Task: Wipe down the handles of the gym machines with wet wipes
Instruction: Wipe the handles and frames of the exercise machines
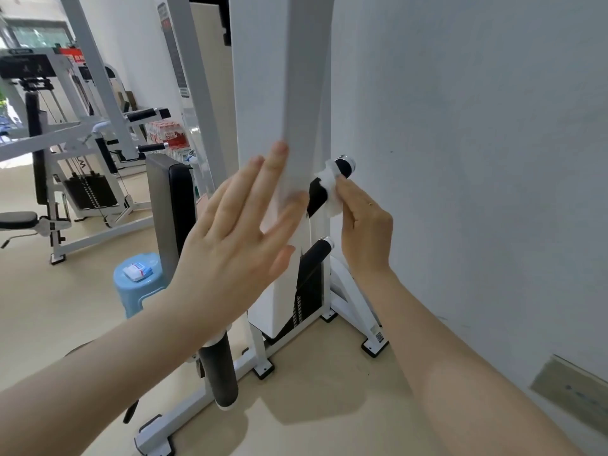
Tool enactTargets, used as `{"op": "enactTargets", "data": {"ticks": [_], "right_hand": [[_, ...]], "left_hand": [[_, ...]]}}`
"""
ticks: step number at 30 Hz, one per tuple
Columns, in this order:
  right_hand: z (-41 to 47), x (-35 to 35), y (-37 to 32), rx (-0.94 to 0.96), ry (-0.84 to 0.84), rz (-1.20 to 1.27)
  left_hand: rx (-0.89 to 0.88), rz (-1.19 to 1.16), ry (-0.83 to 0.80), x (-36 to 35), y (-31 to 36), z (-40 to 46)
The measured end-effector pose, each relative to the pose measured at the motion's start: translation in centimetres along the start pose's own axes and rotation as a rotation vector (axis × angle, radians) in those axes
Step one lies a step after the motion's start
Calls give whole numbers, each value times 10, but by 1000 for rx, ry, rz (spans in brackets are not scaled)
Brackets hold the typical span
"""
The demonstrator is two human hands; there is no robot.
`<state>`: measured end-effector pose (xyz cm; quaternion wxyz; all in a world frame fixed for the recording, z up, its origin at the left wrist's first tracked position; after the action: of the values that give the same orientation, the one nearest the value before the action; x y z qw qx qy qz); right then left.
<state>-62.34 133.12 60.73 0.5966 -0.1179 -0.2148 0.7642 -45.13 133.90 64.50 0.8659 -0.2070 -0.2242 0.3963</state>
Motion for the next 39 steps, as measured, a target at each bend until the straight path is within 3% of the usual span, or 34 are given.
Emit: {"op": "enactTargets", "data": {"ticks": [2, 6, 12, 15, 17, 20, 25, 27, 32, 36, 39], "right_hand": [[0, 0, -3, 33, 0, -18], [-16, 2, -15, 353, -72, -9], [7, 5, -1, -36, 8, -2], [-4, 6, -23, 85, -59, 46], [9, 17, -17, 58, 45, 34], [32, 28, 11, -184, 205, 15], [-13, -8, -36, 226, -92, 17], [-17, -7, -35, 274, -133, 62], [10, -7, -6, 99, -41, -16], [-4, -11, -11, 220, -115, 42], [16, -3, 21, -9, -13, -5]], "left_hand": [[68, -65, -54, -1, -2, -1], [195, -196, -21, 3, -6, 2], [223, -219, -19, 6, -7, 4], [213, -196, -11, 5, -7, 3], [218, -199, -16, 4, -7, 3], [227, -215, -34, 4, -6, 3], [230, -219, -42, 4, -4, 2], [237, -217, -43, 4, -5, 3], [226, -218, -50, 5, -5, 4], [239, -229, -63, 3, -7, 3], [239, -228, -61, 3, -8, 4]]}}
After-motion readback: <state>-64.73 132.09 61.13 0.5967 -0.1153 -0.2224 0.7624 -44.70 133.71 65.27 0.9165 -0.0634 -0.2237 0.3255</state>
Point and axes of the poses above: each hand's wrist, its own z-axis towards the middle knuckle, its own x-axis out of the back of the hand, y = z × x, the point moved 6 cm from there along z, towards the middle knuckle, and after that the axes turned 11 degrees about y, right-handed, at the moved point
